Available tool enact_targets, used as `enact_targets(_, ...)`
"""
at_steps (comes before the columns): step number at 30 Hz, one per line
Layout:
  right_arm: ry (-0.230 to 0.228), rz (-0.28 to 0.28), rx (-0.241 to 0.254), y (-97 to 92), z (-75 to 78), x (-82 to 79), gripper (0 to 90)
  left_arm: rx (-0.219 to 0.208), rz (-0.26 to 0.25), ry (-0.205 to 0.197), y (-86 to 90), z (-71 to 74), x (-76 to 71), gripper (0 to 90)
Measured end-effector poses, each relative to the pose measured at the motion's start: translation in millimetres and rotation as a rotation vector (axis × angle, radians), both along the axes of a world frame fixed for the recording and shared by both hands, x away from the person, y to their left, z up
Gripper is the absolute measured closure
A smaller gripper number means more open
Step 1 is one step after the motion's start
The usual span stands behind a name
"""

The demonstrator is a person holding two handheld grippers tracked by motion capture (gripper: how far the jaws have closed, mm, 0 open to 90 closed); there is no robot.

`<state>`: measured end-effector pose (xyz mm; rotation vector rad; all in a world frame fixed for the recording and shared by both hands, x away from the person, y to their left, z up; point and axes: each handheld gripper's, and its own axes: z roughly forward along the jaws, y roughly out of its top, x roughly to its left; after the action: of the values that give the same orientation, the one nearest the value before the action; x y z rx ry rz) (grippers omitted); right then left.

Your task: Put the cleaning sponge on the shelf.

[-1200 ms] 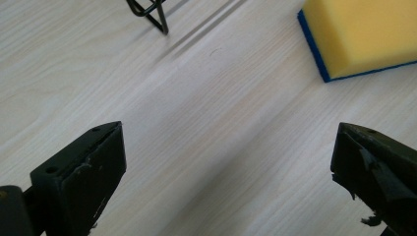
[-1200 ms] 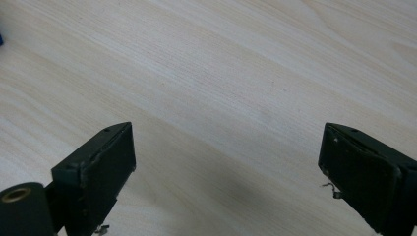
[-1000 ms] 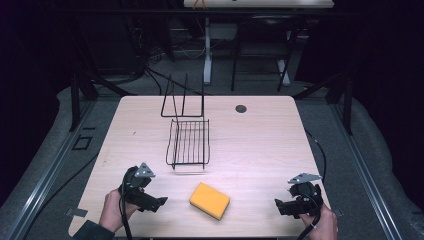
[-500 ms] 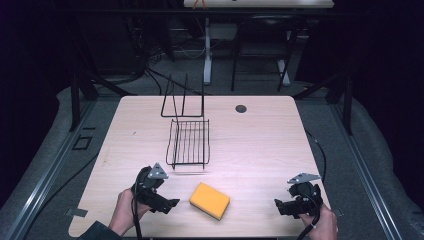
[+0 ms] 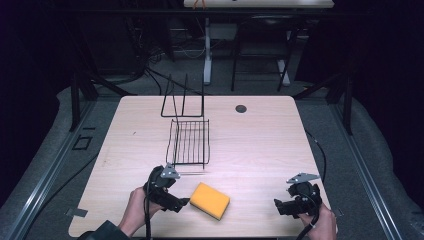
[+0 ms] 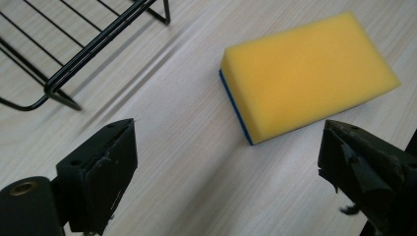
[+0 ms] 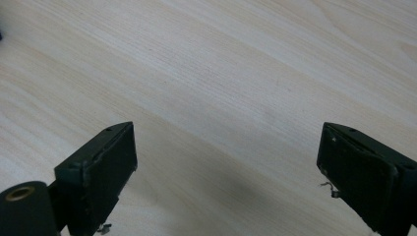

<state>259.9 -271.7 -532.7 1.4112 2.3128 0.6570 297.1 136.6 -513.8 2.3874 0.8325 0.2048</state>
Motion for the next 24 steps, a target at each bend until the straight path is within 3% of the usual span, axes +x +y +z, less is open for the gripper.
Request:
enact_targets(9, -0.006, -0.002, 0.003, -0.7, -0.2, 0.2, 7.7, -0.013, -0.013, 0.015, -22.5, -3.0, 8.2, 18.1)
enact_targets(17, -0.004, 0.0, -0.007, -0.4, 0.1, -0.1, 8.7, 0.017, -0.032, 0.044, -44.6, -10.0, 14.4, 25.7)
enact_targets(21, -0.008, -0.002, -0.007, 0.1, 0.7, -1.3, 9.1, 0.065, -0.055, 0.072, -50.8, -20.7, 16.2, 29.1)
enact_targets(24, -0.003, 0.0, -0.002, -0.3, 0.6, -0.5, 9.5, 0.055, -0.061, 0.089, -51.4, -24.0, 15.8, 34.0)
